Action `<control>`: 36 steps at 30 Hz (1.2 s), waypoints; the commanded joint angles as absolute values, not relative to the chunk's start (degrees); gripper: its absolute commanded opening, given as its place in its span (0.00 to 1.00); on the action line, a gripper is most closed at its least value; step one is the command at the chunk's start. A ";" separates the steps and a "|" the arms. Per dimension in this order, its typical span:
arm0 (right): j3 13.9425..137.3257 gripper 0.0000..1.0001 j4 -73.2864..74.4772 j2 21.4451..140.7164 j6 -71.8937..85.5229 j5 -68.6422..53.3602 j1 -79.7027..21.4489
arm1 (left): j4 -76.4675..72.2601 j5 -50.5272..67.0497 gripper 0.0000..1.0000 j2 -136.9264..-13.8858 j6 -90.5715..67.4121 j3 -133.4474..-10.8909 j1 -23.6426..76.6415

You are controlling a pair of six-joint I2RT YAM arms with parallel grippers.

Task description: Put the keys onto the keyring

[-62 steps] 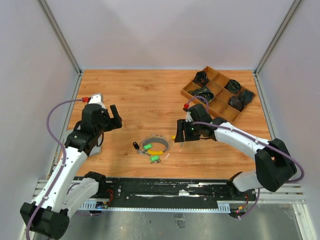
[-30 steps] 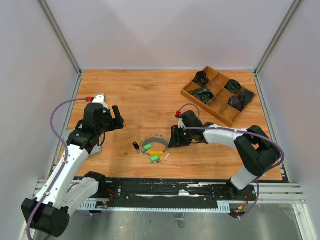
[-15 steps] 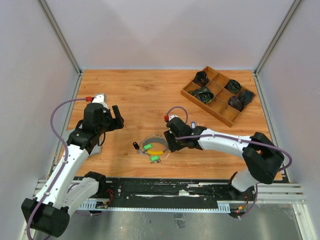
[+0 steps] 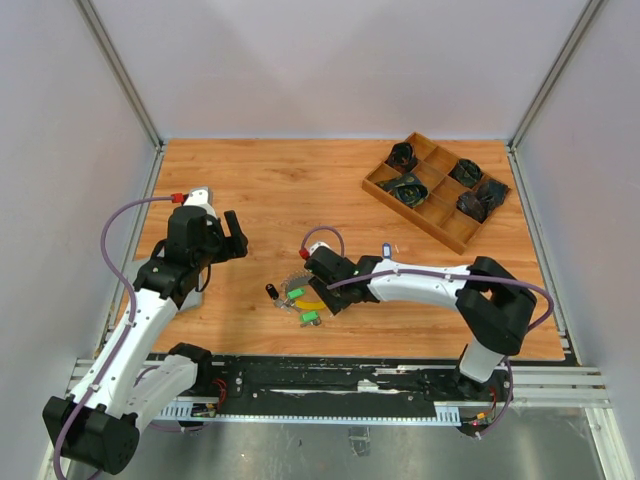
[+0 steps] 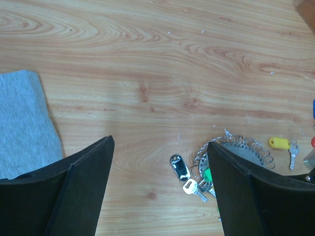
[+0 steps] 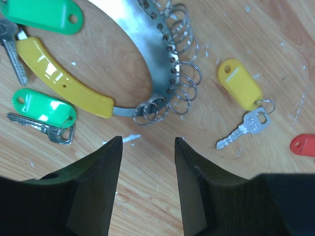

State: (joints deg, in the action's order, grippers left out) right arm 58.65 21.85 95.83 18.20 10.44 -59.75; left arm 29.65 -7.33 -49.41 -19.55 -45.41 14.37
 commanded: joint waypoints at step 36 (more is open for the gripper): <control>66.00 0.33 23.90 104.48 13.87 14.69 -62.66 | 27.86 -6.76 0.82 -49.61 -19.07 -45.13 13.97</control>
State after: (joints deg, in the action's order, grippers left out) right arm 64.51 23.83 103.11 14.48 13.21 -61.52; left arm 29.65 -7.29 -49.52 -19.55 -45.39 14.37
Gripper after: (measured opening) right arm 0.345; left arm 0.818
